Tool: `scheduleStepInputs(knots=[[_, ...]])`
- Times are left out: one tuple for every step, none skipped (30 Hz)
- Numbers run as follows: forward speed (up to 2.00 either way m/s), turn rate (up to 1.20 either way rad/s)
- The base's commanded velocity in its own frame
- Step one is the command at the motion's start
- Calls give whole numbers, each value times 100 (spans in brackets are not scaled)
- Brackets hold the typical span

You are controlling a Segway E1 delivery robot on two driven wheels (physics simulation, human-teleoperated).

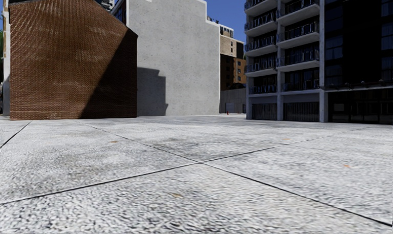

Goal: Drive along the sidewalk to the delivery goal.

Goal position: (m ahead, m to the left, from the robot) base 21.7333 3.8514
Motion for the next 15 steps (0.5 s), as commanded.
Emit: scheduleStepInputs(knots=[[200, 40], [200, 38], [200, 33], [200, 0], [200, 0], [200, 0], [200, 0], [200, 0], [200, 0], [200, 0], [200, 0], [200, 0], [200, 0], [200, 0], [200, 0]])
